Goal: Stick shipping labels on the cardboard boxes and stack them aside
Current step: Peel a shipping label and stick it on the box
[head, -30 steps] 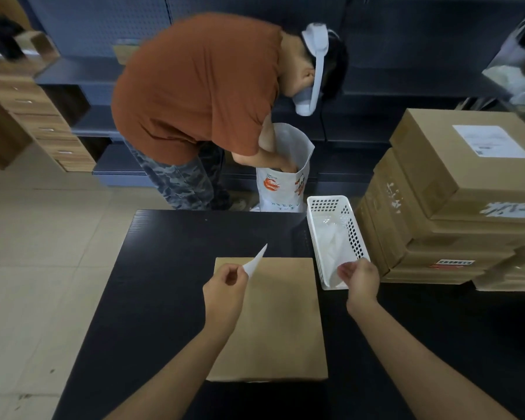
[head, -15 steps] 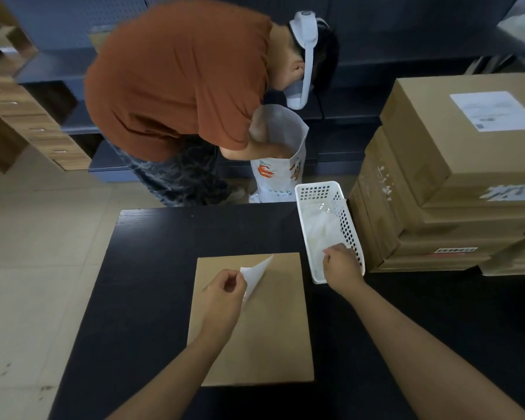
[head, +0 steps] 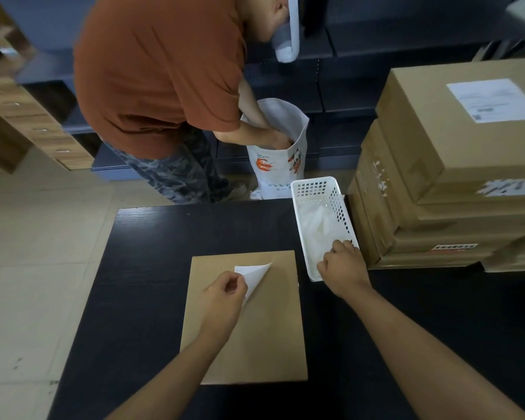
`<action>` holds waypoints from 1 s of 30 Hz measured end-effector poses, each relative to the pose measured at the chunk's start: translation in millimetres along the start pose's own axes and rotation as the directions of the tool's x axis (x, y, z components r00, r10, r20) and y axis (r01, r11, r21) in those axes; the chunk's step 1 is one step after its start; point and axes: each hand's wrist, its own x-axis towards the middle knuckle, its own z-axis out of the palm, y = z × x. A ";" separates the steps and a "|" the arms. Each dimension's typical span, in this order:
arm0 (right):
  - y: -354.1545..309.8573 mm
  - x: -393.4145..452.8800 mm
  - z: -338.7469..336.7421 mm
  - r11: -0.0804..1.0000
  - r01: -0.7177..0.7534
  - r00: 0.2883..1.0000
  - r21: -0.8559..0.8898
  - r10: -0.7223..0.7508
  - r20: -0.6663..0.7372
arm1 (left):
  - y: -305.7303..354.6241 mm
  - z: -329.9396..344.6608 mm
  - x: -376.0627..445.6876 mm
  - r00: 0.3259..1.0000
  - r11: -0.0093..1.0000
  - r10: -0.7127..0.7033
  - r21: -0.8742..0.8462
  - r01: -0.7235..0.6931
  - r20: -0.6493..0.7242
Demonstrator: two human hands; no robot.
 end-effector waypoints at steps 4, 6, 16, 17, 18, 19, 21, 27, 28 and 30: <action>-3.6 -10.7 -7.9 0.983 -0.141 0.988 0.119 0.147 -0.041 | -0.3 -2.1 -2.1 1.000 1.000 -0.011 -0.008 0.011 -0.002; -5.6 -17.3 -11.5 0.964 -0.188 0.979 0.186 0.200 -0.044 | 0.7 -4.4 -4.2 1.000 1.000 -0.006 -0.012 0.005 -0.010; -91.7 -55.1 -15.6 0.845 0.153 0.913 0.512 -0.320 0.255 | 10.5 -23.8 -16.8 0.991 0.984 -0.041 -0.177 0.018 -0.128; -96.7 -58.7 -11.0 0.874 0.200 0.907 0.444 -0.336 0.252 | 10.2 -26.8 -16.8 0.987 0.981 -0.053 -0.191 0.023 -0.152; -99.8 -61.2 -8.9 0.888 0.228 0.911 0.400 -0.340 0.234 | 9.7 -30.2 -16.3 0.982 0.977 -0.068 -0.209 0.030 -0.178; -101.3 -62.8 -8.4 0.896 0.243 0.914 0.371 -0.339 0.221 | 8.7 -33.7 -15.6 0.977 0.974 -0.078 -0.226 0.032 -0.198; -102.4 -65.0 -8.7 0.908 0.259 0.916 0.328 -0.339 0.216 | 5.7 -40.6 -16.2 0.971 0.975 -0.069 -0.220 0.017 -0.230; -110.5 -71.1 -8.0 0.925 0.256 0.916 0.281 -0.325 0.237 | 8.8 -67.1 -22.2 0.934 0.959 0.004 -0.263 -0.105 -0.357; -111.0 -70.7 -7.6 0.924 0.243 0.918 0.297 -0.318 0.236 | 10.2 -71.8 -22.4 0.930 0.958 0.044 -0.250 -0.144 -0.365; -114.4 -68.4 -9.7 0.892 0.139 0.949 0.429 -0.244 0.200 | 10.2 -78.7 -22.9 0.926 0.954 0.122 -0.214 -0.208 -0.357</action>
